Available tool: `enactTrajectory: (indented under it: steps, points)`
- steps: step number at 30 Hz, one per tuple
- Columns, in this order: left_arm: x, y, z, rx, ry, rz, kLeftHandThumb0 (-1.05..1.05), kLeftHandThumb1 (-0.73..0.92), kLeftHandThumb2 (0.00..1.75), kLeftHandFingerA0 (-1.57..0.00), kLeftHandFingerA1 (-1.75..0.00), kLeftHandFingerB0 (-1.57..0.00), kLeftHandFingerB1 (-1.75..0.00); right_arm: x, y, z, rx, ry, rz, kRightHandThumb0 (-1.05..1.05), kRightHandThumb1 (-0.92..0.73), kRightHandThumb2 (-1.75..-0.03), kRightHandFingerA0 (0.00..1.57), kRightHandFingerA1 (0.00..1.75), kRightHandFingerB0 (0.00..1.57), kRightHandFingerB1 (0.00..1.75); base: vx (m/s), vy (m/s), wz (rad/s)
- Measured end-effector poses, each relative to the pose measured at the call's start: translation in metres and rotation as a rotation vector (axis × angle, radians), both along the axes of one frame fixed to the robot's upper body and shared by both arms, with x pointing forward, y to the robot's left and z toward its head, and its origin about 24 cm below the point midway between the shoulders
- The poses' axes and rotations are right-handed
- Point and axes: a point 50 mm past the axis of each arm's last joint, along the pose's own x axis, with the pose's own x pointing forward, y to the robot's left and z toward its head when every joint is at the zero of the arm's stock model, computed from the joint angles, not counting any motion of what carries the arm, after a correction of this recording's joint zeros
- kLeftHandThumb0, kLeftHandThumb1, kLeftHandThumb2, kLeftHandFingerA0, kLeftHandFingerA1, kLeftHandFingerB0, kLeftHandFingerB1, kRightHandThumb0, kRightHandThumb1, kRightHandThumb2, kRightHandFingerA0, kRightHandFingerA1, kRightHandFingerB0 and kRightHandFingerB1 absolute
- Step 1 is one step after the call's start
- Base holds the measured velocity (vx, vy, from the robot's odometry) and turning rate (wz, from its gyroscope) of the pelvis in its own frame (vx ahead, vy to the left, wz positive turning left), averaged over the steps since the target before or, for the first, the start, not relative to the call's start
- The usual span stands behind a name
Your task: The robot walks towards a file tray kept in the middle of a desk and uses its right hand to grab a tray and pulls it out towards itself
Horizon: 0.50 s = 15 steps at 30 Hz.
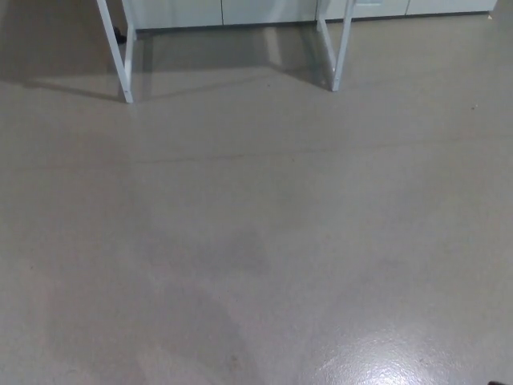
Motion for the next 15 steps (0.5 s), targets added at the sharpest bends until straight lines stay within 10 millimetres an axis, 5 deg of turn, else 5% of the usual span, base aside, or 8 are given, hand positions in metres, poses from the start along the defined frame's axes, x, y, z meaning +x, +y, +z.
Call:
enactTrajectory:
  steps: [1, 2, 15]
  points:
    - [0.0, 0.001, 0.001, -0.003, -0.008, 0.002, -0.13, 0.43, 0.88, -0.26, -0.54, -0.2, -0.5, 0.0, 0.0, 0.001, 0.004, -0.01, -0.008, -0.02, -0.5, -0.53, 0.64, 0.65, 0.47, 0.52, 0.0, 0.0, 0.0]
    - [0.0, 0.003, 0.004, -0.013, -0.027, 0.009, -0.15, 0.62, 0.58, -0.37, -0.39, -0.33, -0.35, -0.001, -0.001, 0.002, 0.014, -0.034, -0.026, -0.01, -0.5, -0.53, 0.64, 0.65, 0.47, 0.52, 0.0, 0.0, 0.0]
    - [-0.002, 0.012, 0.012, -0.056, -0.082, 0.028, -0.16, 0.63, 0.58, -0.44, -0.41, -0.41, -0.38, -0.008, -0.003, 0.004, 0.04, -0.136, -0.068, -0.05, -0.49, -0.53, 0.72, 0.66, 0.5, 0.54, 0.0, 0.0, 0.0]
